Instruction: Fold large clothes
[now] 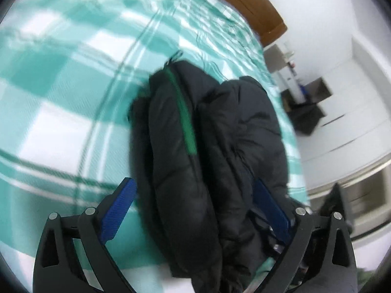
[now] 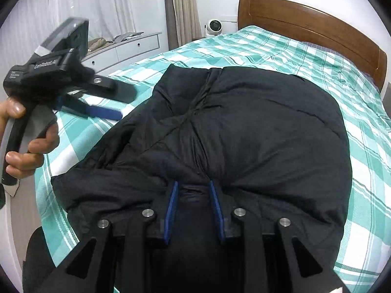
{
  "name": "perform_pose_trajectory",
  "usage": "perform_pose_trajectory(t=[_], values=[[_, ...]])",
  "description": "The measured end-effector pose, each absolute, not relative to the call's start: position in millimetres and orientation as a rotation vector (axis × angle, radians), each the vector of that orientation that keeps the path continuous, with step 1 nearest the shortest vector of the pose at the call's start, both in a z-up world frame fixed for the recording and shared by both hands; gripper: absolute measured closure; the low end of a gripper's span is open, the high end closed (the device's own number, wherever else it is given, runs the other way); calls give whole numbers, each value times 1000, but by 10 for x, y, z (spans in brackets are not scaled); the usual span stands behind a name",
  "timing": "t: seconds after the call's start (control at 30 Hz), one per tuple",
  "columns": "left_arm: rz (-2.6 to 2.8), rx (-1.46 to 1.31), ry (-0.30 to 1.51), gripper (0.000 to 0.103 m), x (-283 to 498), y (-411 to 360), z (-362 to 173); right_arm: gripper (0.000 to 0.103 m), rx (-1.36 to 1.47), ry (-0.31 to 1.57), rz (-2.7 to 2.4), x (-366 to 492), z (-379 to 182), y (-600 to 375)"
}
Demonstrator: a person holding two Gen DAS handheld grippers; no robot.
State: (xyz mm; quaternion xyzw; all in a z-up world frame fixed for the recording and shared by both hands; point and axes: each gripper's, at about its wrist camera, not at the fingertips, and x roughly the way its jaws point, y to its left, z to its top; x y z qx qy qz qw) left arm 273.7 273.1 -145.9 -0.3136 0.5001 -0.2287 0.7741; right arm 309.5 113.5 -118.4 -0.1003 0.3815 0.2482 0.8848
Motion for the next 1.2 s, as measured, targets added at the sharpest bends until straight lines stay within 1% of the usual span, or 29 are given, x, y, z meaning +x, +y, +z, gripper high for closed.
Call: perform_pose_trajectory(t=[0.1,0.17,0.2,0.27,0.37,0.5,0.63,0.67,0.7,0.73,0.77,0.8,0.83,0.93,1.03,1.07,1.2], values=[[-581,-763,1107,4,2798,2683,-1686,76,-218,788,520,3063,-1185,1126],[-551,-743,1118,3,2844,2660,-1863,76,-225,789,525,3039,-1168,1132],[-541,-747,1128,0,2867,2666,-1930,76,-229,791,528,3039,-1165,1127],[-568,-792,1138,0,2909,2674,-2044,76,-230,792,530,3049,-1162,1138],[-606,-796,1135,0,3022,2605,-2079,76,-227,788,527,3032,-1159,1153],[-615,-724,1196,0,3326,2283,-2123,75,-216,790,502,3030,-1181,1129],[-628,-678,1231,0,3485,2180,-2146,75,-76,860,518,3068,-967,837],[-634,-680,1230,0,3484,2206,-2149,67,10,860,542,3046,-858,655],[-639,-677,1224,0,3468,2238,-2153,46,100,833,559,2987,-739,407],[-644,-677,1217,0,3455,2254,-2157,33,157,800,556,2928,-664,186],[-643,-678,1208,0,3449,2266,-2159,15,217,754,522,2848,-615,-131],[-638,-678,1204,0,3454,2271,-2159,12,260,739,487,2820,-642,-377],[-637,-679,1204,0,3439,2287,-2164,12,291,753,476,2845,-696,-528],[-634,-681,1209,0,3442,2289,-2162,12,462,881,509,3018,-1121,-929],[-629,-683,1211,0,3428,2351,-2164,12,569,939,609,3190,-1438,-933],[-627,-682,1211,0,3333,2172,-2198,12,573,958,642,3264,-1515,-873],[-623,-687,1213,0,3351,2129,-2174,10,679,1008,688,3638,-1809,-773]])
